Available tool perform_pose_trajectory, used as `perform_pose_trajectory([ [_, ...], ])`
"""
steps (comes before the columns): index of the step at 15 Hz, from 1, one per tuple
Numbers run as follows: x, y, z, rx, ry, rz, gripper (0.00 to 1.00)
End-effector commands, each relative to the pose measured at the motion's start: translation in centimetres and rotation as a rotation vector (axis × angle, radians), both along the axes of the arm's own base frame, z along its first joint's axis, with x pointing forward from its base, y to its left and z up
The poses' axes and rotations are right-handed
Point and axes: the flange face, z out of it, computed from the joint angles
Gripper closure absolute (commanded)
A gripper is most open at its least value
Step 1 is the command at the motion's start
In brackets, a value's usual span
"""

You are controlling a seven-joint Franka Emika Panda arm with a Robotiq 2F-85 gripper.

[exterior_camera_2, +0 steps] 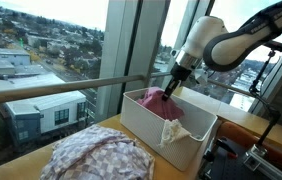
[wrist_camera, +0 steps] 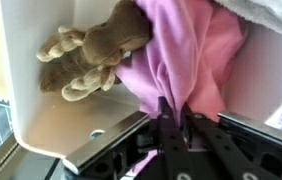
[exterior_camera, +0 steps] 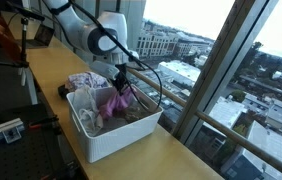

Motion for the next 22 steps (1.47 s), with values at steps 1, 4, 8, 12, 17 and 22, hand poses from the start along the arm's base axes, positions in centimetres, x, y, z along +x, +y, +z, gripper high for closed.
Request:
perform_pose_trajectory([
  [1, -1.8, 3.4, 8.6, 0.015, -0.096, 0.057, 0.97],
  [4, -2.5, 8.0, 15.7, 0.005, -0.183, 0.129, 0.97],
  [8, -4.1, 16.2, 23.5, -0.005, -0.240, 0.235, 0.97],
  [12, -6.0, 26.4, 27.1, -0.007, -0.237, 0.337, 0.97],
  [17, -8.2, 36.3, 24.8, -0.024, -0.180, 0.445, 0.97],
  [22, -7.2, 39.3, 20.9, -0.056, -0.121, 0.492, 0.97],
])
